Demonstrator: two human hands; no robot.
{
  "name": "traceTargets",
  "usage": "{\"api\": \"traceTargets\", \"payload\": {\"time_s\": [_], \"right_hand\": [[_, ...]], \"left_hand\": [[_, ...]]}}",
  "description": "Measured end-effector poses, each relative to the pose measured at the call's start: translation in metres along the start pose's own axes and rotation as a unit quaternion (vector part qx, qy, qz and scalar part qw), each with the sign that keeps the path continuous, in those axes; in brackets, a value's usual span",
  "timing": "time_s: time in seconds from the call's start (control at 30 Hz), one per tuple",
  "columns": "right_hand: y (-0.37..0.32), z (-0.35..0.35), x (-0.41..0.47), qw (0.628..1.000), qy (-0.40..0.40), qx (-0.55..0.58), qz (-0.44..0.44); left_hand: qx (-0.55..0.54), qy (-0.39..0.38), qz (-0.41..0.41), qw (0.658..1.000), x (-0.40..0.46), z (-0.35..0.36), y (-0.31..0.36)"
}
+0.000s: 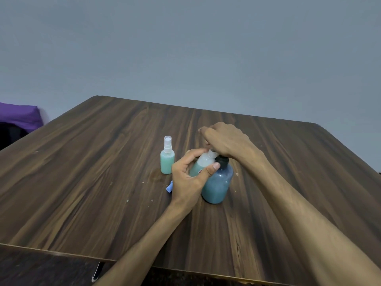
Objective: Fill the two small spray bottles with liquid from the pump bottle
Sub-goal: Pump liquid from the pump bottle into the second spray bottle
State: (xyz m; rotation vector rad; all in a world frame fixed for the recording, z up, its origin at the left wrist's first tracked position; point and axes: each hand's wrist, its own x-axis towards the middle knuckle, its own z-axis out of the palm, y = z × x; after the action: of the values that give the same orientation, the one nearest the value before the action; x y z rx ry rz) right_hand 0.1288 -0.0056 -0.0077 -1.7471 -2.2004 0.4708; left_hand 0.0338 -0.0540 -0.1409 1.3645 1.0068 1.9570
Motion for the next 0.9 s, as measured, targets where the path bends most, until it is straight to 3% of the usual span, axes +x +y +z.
{"api": "traceTargets", "payload": {"time_s": [0.1, 0.23, 0.37, 0.5, 0.6, 0.9], "right_hand": [[-0.0022, 0.0057, 0.0006, 0.999, -0.025, -0.038, -0.002], [0.0006, 0.0003, 0.0015, 1.0, 0.005, 0.001, -0.004], [-0.0018, 0.0033, -0.0006, 0.999, -0.034, -0.034, 0.009], [0.0003, 0.0011, 0.0003, 1.0, 0.003, -0.006, 0.003], [-0.0033, 0.0033, 0.0008, 0.999, -0.029, -0.039, 0.01], [-0.0017, 0.0042, -0.001, 0.999, -0.025, -0.029, 0.008]], "left_hand": [[0.004, 0.006, -0.005, 1.0, 0.0009, -0.0016, -0.0018], [0.004, 0.002, 0.006, 1.0, -0.001, -0.0012, -0.0014], [-0.001, -0.003, -0.01, 1.0, 0.0004, -0.0009, -0.0013], [0.0, 0.002, 0.01, 1.0, -0.001, -0.0015, -0.0004], [0.002, -0.003, -0.006, 1.0, 0.0, -0.001, 0.0016], [-0.001, -0.001, -0.003, 1.0, -0.0013, -0.0016, -0.0003]]}}
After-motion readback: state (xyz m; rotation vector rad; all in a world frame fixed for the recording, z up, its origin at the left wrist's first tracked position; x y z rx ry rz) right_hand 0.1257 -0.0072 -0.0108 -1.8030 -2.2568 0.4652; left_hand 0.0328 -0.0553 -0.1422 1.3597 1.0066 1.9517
